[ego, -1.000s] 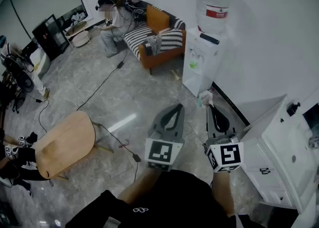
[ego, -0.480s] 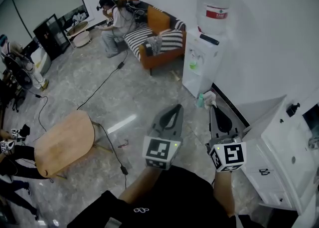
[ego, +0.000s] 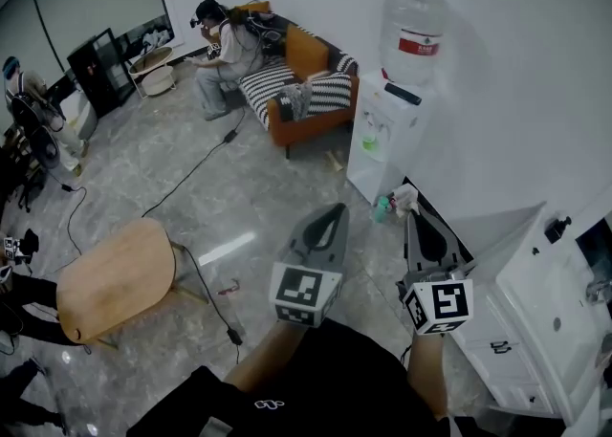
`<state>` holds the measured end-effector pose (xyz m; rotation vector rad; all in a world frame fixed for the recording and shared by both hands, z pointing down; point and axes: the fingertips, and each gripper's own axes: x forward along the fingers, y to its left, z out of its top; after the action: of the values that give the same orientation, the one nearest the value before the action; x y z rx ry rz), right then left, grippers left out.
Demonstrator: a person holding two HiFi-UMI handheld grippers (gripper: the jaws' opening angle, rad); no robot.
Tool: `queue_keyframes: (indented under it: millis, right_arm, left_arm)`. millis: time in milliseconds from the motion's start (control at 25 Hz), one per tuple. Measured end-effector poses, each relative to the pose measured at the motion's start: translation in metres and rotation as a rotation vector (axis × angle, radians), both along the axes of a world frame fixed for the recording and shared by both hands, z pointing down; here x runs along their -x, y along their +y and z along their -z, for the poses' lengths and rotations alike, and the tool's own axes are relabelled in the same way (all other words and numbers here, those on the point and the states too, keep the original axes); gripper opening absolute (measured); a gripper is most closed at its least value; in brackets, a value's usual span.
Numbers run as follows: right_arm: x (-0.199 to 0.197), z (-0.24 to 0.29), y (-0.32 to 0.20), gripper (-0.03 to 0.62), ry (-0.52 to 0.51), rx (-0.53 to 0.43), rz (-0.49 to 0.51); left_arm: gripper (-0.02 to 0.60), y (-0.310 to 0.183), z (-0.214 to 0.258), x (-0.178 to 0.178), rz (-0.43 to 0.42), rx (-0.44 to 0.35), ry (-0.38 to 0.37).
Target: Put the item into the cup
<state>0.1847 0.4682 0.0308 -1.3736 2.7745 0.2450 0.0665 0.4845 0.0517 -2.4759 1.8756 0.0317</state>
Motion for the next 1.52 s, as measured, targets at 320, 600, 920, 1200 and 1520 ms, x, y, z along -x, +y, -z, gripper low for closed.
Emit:
queue_keyframes:
  millis: [320,600,920,1200,1520]
  right_arm:
    - [0.018,-0.009,-0.060,0.011,0.009,0.007,-0.030]
    - [0.025,-0.027,-0.127,0.011,0.046,0.058,-0.091]
    - [0.051,-0.027,-0.226,0.011,0.107,0.114,-0.109]
    - [0.104,-0.013,-0.334,0.011,0.108,0.123,-0.074]
    - [0.153,-0.003,-0.445,0.011,0.076,0.084,-0.081]
  left_arm:
    - [0.011,-0.060,-0.009,0.029,-0.007,0.012,0.031]
    - [0.011,-0.144,-0.026,0.038,-0.050,0.055,0.062]
    - [0.011,-0.253,-0.037,0.057,-0.087,0.102,0.131]
    - [0.011,-0.365,-0.025,0.109,-0.064,0.103,0.142]
    - [0.011,-0.470,-0.005,0.145,-0.106,0.070,0.108]
